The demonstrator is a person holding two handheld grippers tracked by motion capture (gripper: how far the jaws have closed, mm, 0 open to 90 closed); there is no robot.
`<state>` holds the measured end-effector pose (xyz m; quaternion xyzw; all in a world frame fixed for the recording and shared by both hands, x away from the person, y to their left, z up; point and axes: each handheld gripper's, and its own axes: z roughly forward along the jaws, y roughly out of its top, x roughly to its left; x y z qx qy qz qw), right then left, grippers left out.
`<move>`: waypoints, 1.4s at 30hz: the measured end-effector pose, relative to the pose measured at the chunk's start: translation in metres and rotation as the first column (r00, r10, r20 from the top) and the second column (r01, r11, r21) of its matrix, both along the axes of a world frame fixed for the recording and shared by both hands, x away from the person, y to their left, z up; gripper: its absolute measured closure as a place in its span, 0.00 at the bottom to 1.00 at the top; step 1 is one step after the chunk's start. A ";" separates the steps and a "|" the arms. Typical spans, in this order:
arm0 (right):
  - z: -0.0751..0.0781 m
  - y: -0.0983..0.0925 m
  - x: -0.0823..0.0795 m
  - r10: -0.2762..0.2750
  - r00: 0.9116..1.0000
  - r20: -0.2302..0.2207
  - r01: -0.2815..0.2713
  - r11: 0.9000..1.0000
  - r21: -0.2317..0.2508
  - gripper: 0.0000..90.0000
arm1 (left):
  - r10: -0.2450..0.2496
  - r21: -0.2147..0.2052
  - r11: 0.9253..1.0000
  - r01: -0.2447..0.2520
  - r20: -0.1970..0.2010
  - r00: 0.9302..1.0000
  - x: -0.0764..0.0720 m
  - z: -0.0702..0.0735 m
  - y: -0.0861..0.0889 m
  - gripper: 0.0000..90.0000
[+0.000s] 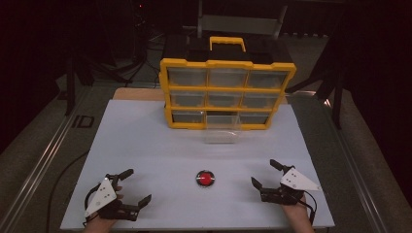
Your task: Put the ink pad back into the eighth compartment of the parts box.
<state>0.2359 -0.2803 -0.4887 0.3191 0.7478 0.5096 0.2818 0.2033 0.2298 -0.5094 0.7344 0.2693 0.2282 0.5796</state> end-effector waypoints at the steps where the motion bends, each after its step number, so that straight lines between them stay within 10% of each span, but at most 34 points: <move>1: 0.000 0.000 0.000 0.000 1.000 -0.002 0.000 1.000 0.002 0.11 | 0.001 0.001 1.000 -0.001 -0.003 1.000 0.000 0.000 0.000 0.00; 10: 0.003 0.001 0.000 0.010 1.000 0.014 -0.010 1.000 0.007 0.11 | -0.013 -0.031 0.999 0.012 -0.018 1.000 0.007 0.010 -0.003 0.00; 24: 0.010 0.001 -0.002 0.014 0.999 0.030 -0.015 1.000 0.026 0.11 | -0.103 -0.067 0.993 0.102 -0.008 0.995 0.027 0.069 -0.005 0.00; 42: 0.011 0.005 -0.002 0.033 0.999 0.025 -0.033 0.999 0.028 0.11 | -0.272 -0.043 0.962 0.271 -0.010 0.962 0.061 0.111 -0.048 0.00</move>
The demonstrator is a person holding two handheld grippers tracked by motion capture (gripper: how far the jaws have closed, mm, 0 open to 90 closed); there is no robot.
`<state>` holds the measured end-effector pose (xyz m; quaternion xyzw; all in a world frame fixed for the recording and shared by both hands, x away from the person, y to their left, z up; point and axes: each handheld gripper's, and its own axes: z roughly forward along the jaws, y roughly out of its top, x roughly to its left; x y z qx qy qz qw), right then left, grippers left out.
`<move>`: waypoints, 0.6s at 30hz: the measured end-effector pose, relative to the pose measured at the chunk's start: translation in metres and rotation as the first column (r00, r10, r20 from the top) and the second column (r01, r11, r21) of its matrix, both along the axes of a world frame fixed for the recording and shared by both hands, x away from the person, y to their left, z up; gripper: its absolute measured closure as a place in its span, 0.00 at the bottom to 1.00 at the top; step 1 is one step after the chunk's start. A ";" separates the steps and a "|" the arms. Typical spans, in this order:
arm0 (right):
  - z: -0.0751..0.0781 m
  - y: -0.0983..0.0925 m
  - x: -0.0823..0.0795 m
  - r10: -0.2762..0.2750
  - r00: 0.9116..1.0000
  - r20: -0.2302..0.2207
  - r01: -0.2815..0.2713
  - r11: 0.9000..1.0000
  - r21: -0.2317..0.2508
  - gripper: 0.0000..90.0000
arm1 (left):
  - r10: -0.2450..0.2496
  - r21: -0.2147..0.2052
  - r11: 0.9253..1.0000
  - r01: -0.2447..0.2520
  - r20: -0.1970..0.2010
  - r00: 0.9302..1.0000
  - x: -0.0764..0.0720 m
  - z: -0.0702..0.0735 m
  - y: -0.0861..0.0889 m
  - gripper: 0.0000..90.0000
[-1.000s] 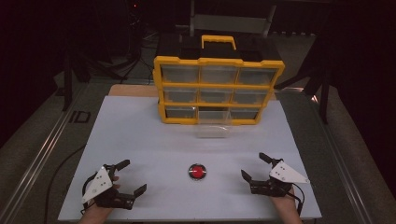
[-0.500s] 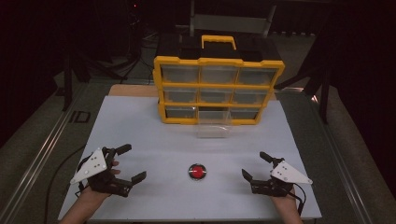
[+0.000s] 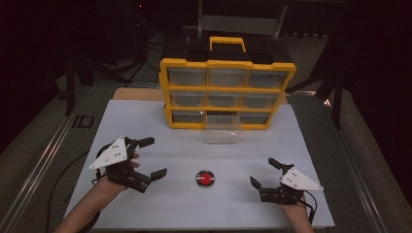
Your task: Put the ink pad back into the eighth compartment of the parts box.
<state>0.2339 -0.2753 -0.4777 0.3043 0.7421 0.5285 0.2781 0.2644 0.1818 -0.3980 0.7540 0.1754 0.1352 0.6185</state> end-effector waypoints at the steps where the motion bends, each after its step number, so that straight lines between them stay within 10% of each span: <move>1: 0.000 0.000 0.000 -0.002 1.000 0.000 0.002 1.000 -0.003 0.11 | -0.008 0.000 1.000 0.008 0.001 1.000 0.002 0.001 -0.003 0.00; 18: 0.001 0.003 0.000 0.012 1.000 0.006 -0.012 1.000 0.002 0.11 | -0.093 0.090 0.991 0.094 -0.022 0.995 0.020 -0.004 -0.062 0.00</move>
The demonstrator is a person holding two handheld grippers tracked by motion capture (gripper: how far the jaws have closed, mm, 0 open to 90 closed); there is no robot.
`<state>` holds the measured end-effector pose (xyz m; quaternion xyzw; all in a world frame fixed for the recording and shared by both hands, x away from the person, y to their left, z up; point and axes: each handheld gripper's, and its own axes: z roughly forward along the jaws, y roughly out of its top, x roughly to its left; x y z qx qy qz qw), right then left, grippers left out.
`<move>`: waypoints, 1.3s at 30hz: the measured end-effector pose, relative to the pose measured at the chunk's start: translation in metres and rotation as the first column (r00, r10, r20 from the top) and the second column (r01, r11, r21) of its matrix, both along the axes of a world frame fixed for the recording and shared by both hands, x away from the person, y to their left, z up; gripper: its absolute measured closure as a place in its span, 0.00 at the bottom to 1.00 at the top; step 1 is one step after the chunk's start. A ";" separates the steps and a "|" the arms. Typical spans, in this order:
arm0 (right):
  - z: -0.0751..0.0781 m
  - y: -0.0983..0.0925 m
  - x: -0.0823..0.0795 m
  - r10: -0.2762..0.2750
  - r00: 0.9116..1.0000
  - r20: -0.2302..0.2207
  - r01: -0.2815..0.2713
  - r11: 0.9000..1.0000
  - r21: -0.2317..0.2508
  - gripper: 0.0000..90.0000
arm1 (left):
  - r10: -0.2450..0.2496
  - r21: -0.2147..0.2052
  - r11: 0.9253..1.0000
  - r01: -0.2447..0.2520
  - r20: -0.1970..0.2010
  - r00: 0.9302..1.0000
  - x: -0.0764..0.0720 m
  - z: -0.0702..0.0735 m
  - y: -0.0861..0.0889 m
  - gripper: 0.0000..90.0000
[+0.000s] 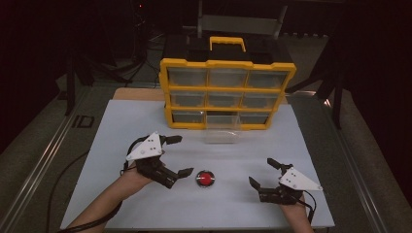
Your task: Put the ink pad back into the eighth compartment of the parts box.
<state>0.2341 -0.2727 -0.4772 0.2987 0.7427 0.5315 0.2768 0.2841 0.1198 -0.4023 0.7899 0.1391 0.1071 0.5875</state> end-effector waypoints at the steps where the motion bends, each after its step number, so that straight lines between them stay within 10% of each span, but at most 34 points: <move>1: 0.000 0.000 0.000 0.001 1.000 -0.001 -0.001 1.000 0.001 0.11 | -0.003 0.004 1.000 0.003 -0.001 1.000 0.001 -0.001 -0.003 0.00; 8: 0.000 0.001 0.000 0.010 1.000 -0.001 -0.010 1.000 0.002 0.11 | -0.027 0.049 0.998 0.027 -0.005 1.000 0.004 -0.013 -0.024 0.00; 21: -0.002 0.002 0.001 0.022 1.000 -0.007 -0.022 1.000 -0.004 0.11 | -0.058 0.149 0.986 0.078 -0.134 0.989 0.016 -0.048 -0.051 0.00; 39: -0.004 0.004 0.001 0.034 0.999 -0.014 -0.035 0.999 -0.022 0.11 | -0.043 0.350 0.931 0.109 -0.191 0.981 0.028 -0.098 -0.068 0.01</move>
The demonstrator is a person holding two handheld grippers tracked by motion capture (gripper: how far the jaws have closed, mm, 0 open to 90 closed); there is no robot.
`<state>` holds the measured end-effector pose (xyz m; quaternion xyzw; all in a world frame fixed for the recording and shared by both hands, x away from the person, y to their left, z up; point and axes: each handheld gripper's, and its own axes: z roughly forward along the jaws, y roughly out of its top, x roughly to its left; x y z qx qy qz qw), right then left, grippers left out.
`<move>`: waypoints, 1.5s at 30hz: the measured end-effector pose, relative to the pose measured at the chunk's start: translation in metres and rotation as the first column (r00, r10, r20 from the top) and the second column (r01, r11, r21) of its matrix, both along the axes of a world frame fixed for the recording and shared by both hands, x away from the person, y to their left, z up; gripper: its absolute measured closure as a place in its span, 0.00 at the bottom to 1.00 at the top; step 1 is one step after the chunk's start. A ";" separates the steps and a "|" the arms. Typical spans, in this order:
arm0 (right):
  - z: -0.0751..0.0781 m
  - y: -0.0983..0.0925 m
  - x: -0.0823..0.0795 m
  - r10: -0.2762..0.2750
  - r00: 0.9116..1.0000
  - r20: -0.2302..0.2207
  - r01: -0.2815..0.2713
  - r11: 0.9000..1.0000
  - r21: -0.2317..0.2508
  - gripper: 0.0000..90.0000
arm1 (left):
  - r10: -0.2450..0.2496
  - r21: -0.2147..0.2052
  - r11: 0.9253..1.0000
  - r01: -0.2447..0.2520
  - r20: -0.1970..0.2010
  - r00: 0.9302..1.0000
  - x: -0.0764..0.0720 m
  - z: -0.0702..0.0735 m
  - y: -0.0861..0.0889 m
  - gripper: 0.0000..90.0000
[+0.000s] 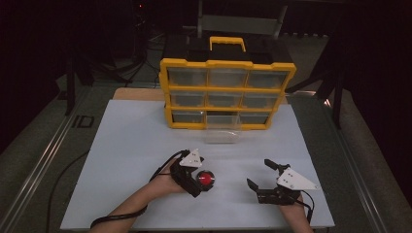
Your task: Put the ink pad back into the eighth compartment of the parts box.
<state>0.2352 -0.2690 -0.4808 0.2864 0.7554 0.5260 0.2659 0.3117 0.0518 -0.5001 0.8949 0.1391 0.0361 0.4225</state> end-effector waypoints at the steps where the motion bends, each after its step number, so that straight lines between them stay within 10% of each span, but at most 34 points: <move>1: 0.000 0.000 0.000 0.002 1.000 -0.001 -0.002 1.000 0.001 0.11 | 0.001 0.013 1.000 -0.001 0.003 1.000 0.001 -0.002 0.000 0.01; 14: -0.001 0.000 0.001 0.006 1.000 -0.006 -0.006 1.000 -0.005 0.11 | -0.026 0.099 0.995 0.028 -0.022 0.999 0.006 -0.019 -0.009 0.11; 45: 0.000 0.001 0.000 0.006 1.000 -0.003 -0.006 1.000 -0.004 0.11 | -0.063 0.155 0.986 0.061 0.005 0.998 0.007 -0.022 -0.012 0.33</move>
